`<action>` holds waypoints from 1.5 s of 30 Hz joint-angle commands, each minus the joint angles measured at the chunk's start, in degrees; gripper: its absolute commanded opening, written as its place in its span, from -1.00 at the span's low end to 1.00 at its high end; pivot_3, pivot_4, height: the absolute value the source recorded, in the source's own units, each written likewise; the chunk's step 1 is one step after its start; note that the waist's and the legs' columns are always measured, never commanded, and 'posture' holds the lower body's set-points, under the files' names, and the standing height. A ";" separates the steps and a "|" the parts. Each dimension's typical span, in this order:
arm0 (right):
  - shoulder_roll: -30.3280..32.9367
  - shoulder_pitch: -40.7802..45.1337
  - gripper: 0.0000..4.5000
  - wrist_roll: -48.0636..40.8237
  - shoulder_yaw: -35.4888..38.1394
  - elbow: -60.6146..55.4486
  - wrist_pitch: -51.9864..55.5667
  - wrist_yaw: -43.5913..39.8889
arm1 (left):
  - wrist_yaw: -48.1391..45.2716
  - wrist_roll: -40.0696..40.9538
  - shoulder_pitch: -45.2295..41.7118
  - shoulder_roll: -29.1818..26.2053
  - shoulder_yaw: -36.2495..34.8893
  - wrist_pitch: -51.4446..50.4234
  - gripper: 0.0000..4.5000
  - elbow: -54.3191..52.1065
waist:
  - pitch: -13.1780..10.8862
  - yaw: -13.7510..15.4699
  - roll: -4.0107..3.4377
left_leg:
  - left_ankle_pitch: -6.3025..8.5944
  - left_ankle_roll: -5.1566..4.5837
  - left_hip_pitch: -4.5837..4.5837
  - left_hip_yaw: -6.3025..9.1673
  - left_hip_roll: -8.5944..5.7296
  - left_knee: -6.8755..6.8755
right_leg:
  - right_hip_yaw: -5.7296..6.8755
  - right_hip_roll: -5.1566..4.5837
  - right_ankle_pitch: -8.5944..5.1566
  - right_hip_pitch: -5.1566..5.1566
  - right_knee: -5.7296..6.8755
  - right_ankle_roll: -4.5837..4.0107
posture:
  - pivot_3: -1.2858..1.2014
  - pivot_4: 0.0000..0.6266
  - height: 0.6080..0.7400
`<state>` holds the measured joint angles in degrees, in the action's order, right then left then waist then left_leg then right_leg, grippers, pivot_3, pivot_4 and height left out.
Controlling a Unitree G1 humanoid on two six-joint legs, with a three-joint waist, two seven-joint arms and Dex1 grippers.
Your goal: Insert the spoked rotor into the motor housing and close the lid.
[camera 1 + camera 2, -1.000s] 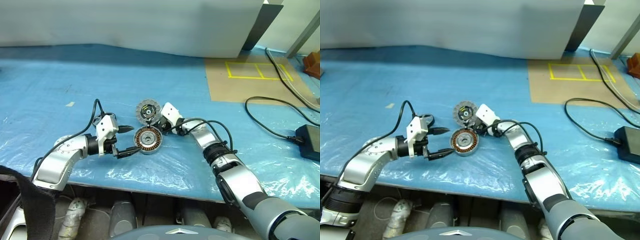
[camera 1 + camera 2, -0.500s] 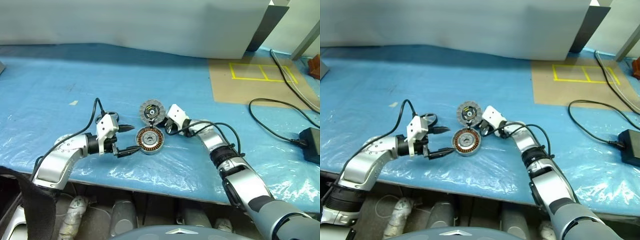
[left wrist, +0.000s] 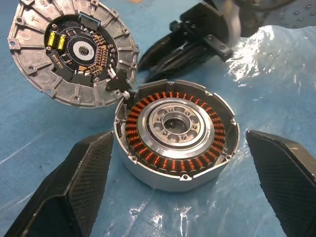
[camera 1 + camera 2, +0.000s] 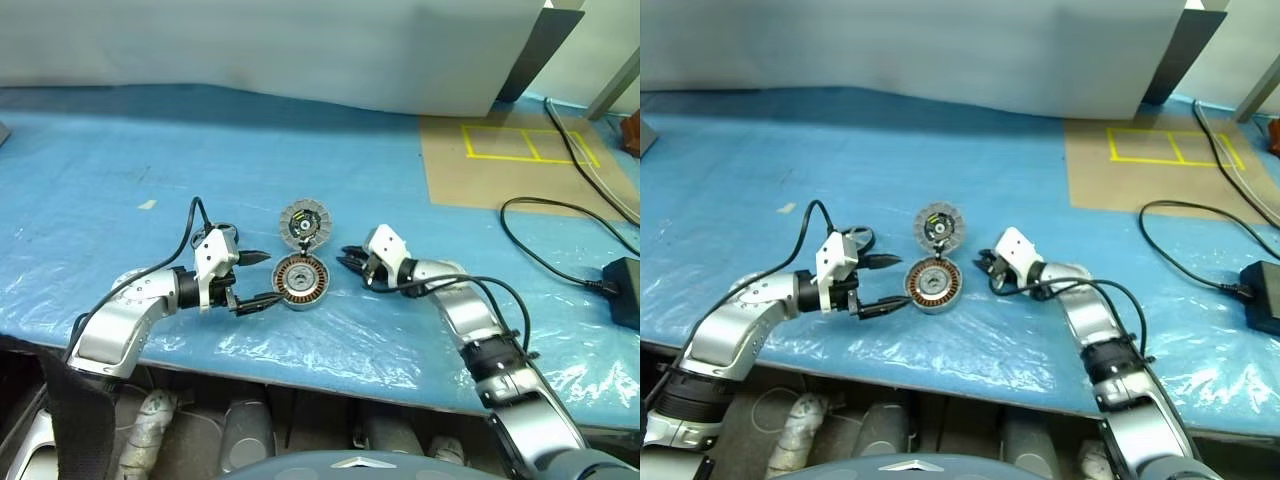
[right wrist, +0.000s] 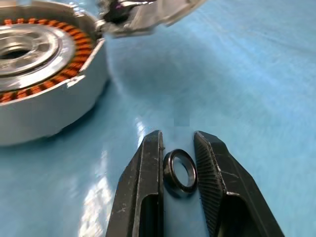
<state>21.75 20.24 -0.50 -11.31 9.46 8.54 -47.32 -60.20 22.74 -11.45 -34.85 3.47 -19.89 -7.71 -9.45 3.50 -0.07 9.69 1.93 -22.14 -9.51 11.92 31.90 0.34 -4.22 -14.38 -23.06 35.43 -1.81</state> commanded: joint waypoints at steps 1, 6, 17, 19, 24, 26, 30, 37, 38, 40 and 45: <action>2.06 -1.58 -0.57 -3.60 0.75 -12.88 6.17 -1.78 | -0.69 1.17 -0.42 -0.10 -0.48 0.33 1.00 -1.65 | 0.00 -0.16 0.00 | 0.00 0.00 0.01 -0.01 0.00 -0.03 | -0.02 0.02 0.00 -0.02 0.00 0.01 | 0.03 -0.52 1.00; 3.20 0.20 -0.57 -5.00 -0.18 -18.61 9.97 -2.73 | -0.87 1.10 -0.71 -0.01 -0.42 0.40 1.00 -1.37 | 0.00 -0.43 0.00 | 0.01 -0.01 0.08 -0.03 0.00 -0.11 | -0.07 0.03 -0.02 -0.03 0.00 0.03 | 0.03 -0.52 1.00; 1.48 5.98 -0.57 -5.35 -5.44 -16.08 10.33 -6.12 | 0.48 1.43 3.50 -1.06 -2.13 -0.22 1.00 -4.89 | 0.00 -0.78 0.00 | -0.02 0.04 0.06 -0.13 -0.02 -0.20 | -0.15 0.02 -0.04 -0.12 0.01 0.07 | 0.03 -0.52 1.00; 2.51 5.74 -0.57 -5.08 -5.29 -14.71 9.09 -6.32 | 0.97 1.62 3.83 -1.12 -2.46 -0.57 1.00 -5.52 | 0.00 -0.52 0.00 | -0.02 0.04 0.05 -0.13 -0.03 -0.19 | -0.14 0.01 -0.04 -0.11 0.02 0.07 | 0.03 -0.52 1.00; 7.50 2.48 -0.57 -5.94 -2.34 -14.98 8.04 -6.87 | 2.08 1.87 5.39 -1.20 -2.81 -0.67 1.00 -6.88 | 0.00 0.11 0.00 | -0.02 0.04 0.06 -0.14 -0.09 -0.17 | -0.17 -0.05 -0.04 -0.06 -0.01 0.08 | 0.03 -0.52 1.00; 8.11 1.31 -0.57 -6.42 -0.84 -15.33 8.55 -5.73 | 2.39 1.88 5.91 -1.11 -2.68 -0.56 1.00 -7.17 | 0.00 0.22 0.01 | -0.02 0.04 0.08 -0.14 -0.04 -0.17 | -0.16 0.00 -0.04 -0.08 0.01 0.08 | 0.03 -0.52 1.00; 8.58 -0.93 -0.40 -5.09 -1.00 -13.64 6.72 -4.94 | 2.62 1.78 5.32 -0.68 -2.00 -0.43 1.00 -6.70 | 0.00 0.20 0.01 | -0.02 0.04 0.16 -0.16 -0.03 -0.17 | -0.21 0.03 -0.04 -0.07 0.08 0.08 | 0.03 -0.52 1.00; 6.83 -0.89 0.26 -1.61 -1.21 -8.34 3.20 0.24 | 1.78 1.23 3.23 -0.31 -1.03 0.17 1.00 -4.74 | 0.00 0.26 0.01 | -0.02 0.03 0.16 -0.20 -0.04 -0.02 | -0.27 0.01 -0.04 -0.07 0.16 0.08 | 0.03 -0.52 1.00; 6.74 -0.52 0.26 -1.09 -1.19 -7.31 2.54 0.74 | 1.61 1.21 3.02 -0.31 -0.91 0.24 1.00 -4.51 | 0.00 0.26 0.01 | -0.02 0.03 0.16 -0.20 -0.04 -0.01 | -0.27 0.01 -0.04 -0.07 0.18 0.08 | 0.03 -0.52 1.00; 6.84 -0.63 0.26 -0.79 -1.43 -6.63 2.09 0.52 | 1.35 1.15 2.79 -0.31 -0.64 0.38 1.00 -4.29 | 0.00 0.28 0.01 | -0.02 0.03 0.15 -0.20 -0.04 0.01 | -0.27 0.01 -0.04 -0.08 0.19 0.08 | 0.03 -0.52 1.00; 6.27 -1.45 0.26 -0.49 -1.52 -2.39 1.51 0.67 | 1.14 0.82 2.30 -0.09 -0.34 0.60 1.00 -3.73 | 0.00 0.27 0.01 | -0.02 0.03 0.15 -0.20 -0.04 0.03 | -0.27 0.02 -0.04 -0.07 0.21 0.08 | 0.03 -0.52 1.00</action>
<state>28.12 18.98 -1.11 -13.15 6.00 10.54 -46.95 -58.55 23.47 -8.64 -34.85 3.07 -20.36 -11.01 -9.45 3.78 -0.06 9.67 1.96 -21.99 -9.71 11.89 31.94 0.07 -4.21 -14.41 -23.13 35.66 -1.73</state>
